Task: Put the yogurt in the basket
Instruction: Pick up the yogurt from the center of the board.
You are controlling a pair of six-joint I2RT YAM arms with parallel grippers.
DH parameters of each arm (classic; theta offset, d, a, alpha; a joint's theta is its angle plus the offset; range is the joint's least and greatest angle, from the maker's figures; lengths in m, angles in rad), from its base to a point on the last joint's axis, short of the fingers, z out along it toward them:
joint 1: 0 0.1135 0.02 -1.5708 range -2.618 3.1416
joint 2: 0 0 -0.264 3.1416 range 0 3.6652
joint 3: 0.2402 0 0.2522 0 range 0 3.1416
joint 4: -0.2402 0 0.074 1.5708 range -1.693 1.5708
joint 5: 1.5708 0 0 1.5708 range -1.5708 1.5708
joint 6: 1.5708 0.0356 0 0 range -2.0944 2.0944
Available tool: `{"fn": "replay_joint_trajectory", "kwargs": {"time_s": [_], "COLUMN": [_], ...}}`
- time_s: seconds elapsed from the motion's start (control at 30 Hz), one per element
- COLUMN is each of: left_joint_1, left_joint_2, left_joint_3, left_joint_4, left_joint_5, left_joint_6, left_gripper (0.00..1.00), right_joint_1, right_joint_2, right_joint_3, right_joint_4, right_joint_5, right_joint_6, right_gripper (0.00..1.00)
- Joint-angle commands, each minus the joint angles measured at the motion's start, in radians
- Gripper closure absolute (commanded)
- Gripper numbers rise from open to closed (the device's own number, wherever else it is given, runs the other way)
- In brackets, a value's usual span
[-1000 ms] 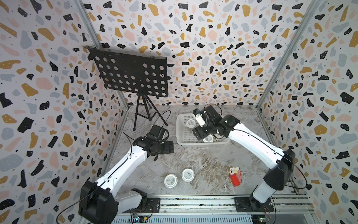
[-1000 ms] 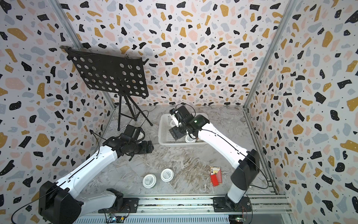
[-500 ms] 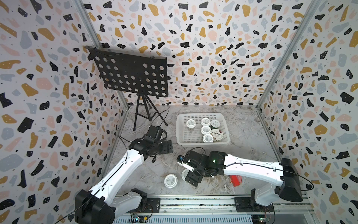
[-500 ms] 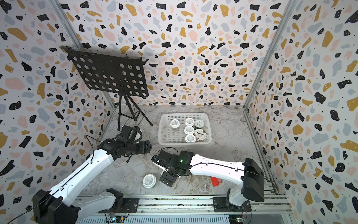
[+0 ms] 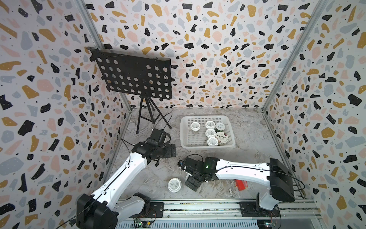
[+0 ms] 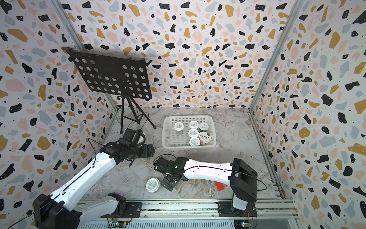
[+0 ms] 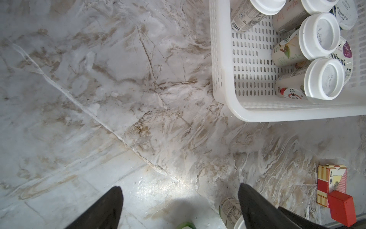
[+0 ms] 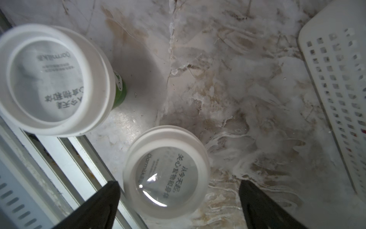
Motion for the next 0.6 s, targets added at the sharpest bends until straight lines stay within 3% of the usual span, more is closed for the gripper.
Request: {"fn": "replay_joint_trajectory", "kwargs": {"time_s": [0.0,0.33,0.57], "left_joint_1": [0.004,0.004,0.004], "left_joint_2": [-0.021,-0.021,-0.024], "left_joint_3": [-0.013,-0.013,-0.013], "left_joint_4": [-0.007,-0.007,-0.007], "left_joint_5": [-0.017,-0.017,-0.021], "left_joint_6": [0.014,0.013,0.014], "left_gripper": [0.05,0.05,0.05], "right_joint_1": [-0.009,-0.028,-0.028], "right_joint_2": [-0.009,-0.022,-0.002], "right_joint_3": [0.003,0.001,0.007], "right_joint_4": [-0.003,-0.010,0.008], "right_joint_5": [0.033,-0.026,-0.037], "right_joint_6": [0.013,0.017,0.028], "right_gripper": [0.02,0.05,0.01]}}
